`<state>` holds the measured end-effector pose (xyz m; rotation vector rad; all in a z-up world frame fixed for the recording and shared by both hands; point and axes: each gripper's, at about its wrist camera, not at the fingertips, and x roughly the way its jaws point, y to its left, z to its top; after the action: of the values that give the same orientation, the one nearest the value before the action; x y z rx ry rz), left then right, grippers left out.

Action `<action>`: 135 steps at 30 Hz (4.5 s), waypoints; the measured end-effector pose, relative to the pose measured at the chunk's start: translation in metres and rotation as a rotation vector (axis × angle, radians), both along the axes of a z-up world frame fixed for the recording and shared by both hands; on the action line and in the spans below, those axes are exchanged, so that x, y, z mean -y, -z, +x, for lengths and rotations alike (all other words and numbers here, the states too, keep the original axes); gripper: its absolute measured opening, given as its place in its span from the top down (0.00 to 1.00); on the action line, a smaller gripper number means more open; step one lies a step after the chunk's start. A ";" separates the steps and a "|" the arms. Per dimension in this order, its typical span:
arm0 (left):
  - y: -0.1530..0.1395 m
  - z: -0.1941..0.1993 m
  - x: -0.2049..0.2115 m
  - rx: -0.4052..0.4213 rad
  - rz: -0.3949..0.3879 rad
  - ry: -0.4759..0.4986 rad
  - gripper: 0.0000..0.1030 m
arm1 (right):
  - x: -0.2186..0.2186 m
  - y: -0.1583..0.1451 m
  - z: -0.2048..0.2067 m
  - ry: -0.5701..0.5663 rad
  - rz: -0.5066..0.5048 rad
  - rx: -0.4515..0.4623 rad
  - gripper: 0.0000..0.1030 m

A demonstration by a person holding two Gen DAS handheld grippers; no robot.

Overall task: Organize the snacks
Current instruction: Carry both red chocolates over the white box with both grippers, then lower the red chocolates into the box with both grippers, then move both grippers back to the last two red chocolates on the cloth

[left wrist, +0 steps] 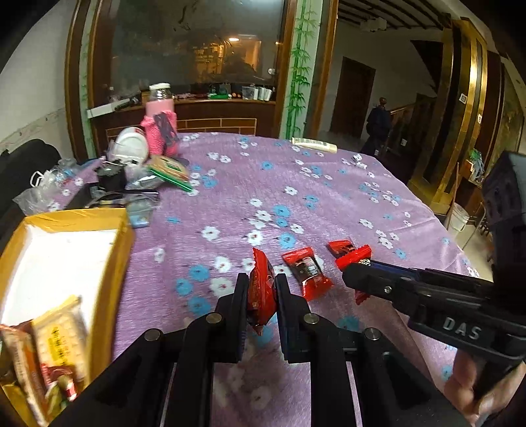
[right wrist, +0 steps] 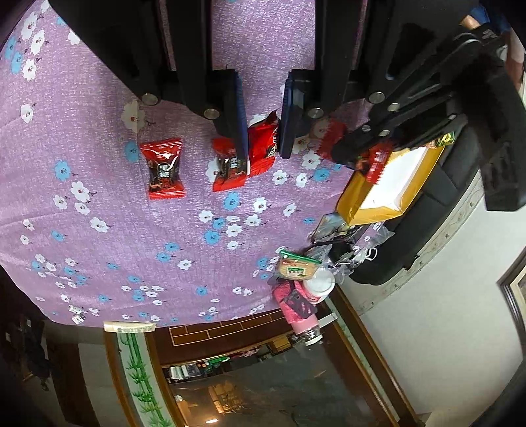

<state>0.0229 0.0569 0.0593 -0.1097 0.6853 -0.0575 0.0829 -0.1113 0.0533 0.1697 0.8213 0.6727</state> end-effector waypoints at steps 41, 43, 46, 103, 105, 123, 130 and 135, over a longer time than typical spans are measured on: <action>0.020 -0.100 -0.172 0.050 0.049 -0.389 0.85 | -0.206 -0.013 -0.097 -0.365 -0.051 0.004 0.82; 0.020 -0.100 -0.173 0.052 0.048 -0.388 0.85 | -0.211 -0.009 -0.099 -0.371 -0.065 0.009 0.82; 0.022 -0.100 -0.172 0.054 0.062 -0.389 0.85 | -0.216 -0.004 -0.099 -0.375 -0.071 0.000 0.82; 0.023 -0.097 -0.188 0.016 0.022 -0.411 0.73 | -0.229 0.012 -0.070 -0.310 -0.030 -0.092 0.74; 0.020 -0.098 -0.187 0.022 0.018 -0.413 0.69 | -0.227 0.008 -0.071 -0.308 -0.018 -0.088 0.74; -0.006 -0.104 -0.166 0.072 0.048 -0.410 0.41 | -0.178 -0.019 -0.067 -0.253 0.040 -0.074 0.72; -0.017 -0.102 -0.151 0.081 0.073 -0.382 0.34 | -0.136 -0.038 -0.053 -0.195 0.057 -0.038 0.70; -0.025 -0.094 -0.142 0.064 0.044 -0.350 0.32 | -0.085 -0.043 -0.030 -0.084 0.072 -0.019 0.68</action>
<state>-0.0713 0.1990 0.0840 -0.1833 0.5952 0.2883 0.0532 -0.0265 0.0966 0.2080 0.8268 0.7816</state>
